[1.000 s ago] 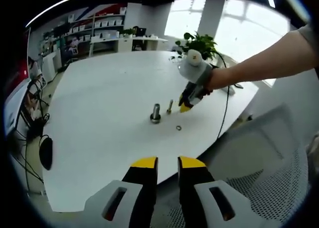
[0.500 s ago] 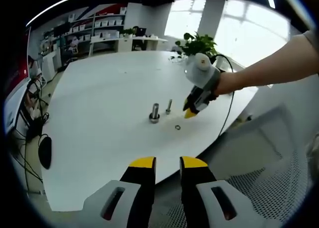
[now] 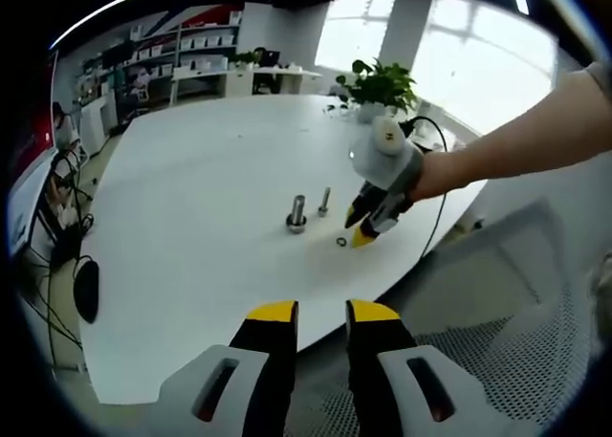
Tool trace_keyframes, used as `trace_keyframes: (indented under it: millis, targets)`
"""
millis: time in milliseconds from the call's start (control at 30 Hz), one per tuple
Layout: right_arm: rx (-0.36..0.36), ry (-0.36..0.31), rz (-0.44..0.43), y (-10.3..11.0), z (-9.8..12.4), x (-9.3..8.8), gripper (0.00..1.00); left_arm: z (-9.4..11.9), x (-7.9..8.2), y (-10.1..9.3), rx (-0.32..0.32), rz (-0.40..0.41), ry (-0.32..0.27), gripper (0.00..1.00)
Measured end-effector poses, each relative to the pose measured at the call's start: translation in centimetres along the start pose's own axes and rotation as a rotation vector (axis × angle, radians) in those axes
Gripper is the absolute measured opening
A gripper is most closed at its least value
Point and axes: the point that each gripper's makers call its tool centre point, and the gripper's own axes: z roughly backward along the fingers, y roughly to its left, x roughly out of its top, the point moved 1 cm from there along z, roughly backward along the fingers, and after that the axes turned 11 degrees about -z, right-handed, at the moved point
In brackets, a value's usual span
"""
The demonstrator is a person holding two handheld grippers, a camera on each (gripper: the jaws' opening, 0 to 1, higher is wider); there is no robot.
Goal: Place the washer onto the threaded stud by aligning its center hole with the stud, sliding it down to the base, and recovering from edge contact or off-axis alignment until the washer reaches the visible bottom stop.
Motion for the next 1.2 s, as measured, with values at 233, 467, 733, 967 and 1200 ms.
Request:
trace_keyframes:
  millis: [233,467,733,967,1200]
  targets:
    - [0.008,0.013,0.015,0.45,-1.03,0.07,0.25,-0.01,-0.03,0.16,0.006,0.004,0.000,0.17]
    - [0.018,-0.004,0.056,0.17,-1.03,0.62,0.23,0.02,0.02,0.28,0.019,-0.007,0.001,0.17]
    - [0.028,-0.006,0.138,0.44,-1.08,0.73,0.17,0.05,0.09,0.45,0.025,-0.002,-0.004,0.17]
    - [0.042,0.044,0.191,0.49,-1.09,0.89,0.15,0.11,0.13,0.61,0.034,0.003,-0.007,0.17]
    - [0.026,0.050,0.170,0.61,-1.10,0.76,0.14,0.10,0.08,0.59,0.034,0.003,-0.005,0.17]
